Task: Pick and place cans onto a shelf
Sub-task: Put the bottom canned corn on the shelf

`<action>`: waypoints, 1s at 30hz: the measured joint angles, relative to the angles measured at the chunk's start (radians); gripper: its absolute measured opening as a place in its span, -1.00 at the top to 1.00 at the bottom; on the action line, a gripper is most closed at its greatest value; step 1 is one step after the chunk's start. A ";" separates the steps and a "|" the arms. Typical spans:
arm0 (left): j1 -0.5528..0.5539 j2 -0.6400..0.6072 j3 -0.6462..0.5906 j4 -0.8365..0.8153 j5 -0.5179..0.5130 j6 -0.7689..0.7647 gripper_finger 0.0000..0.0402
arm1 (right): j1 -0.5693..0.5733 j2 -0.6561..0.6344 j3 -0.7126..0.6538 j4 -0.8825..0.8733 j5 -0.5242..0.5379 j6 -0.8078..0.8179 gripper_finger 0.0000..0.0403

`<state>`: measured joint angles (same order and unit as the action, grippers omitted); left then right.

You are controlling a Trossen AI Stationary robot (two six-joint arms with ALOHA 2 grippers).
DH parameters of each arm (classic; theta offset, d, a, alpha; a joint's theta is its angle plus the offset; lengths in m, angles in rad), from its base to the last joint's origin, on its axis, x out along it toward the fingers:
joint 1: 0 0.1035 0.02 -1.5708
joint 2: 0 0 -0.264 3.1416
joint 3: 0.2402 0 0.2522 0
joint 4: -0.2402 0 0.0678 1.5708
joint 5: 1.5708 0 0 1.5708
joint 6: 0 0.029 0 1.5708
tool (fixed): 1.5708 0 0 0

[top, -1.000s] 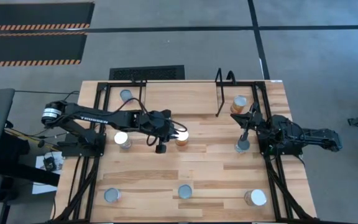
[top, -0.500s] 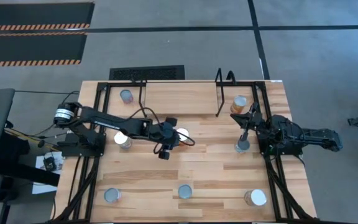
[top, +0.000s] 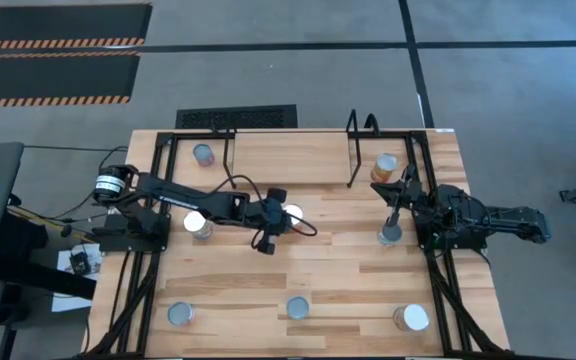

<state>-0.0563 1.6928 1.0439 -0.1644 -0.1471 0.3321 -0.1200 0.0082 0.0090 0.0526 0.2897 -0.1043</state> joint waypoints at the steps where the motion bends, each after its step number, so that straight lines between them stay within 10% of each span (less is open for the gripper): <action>1: 0.000 0.000 0.005 -0.006 0.000 0.000 0.97 | 0.000 0.000 0.000 0.000 0.000 0.000 0.86; 15: 0.094 0.003 0.358 -0.293 -0.115 -0.129 1.00 | 0.000 0.000 0.000 0.000 0.000 0.000 0.86; 30: 0.532 0.009 0.392 -0.347 -0.110 -0.283 1.00 | 0.000 0.000 0.000 0.000 0.000 0.000 0.86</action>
<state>0.4758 1.7020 1.4361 -0.5116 -0.2567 0.0494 -0.1200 0.0082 0.0093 0.0528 0.2895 -0.1043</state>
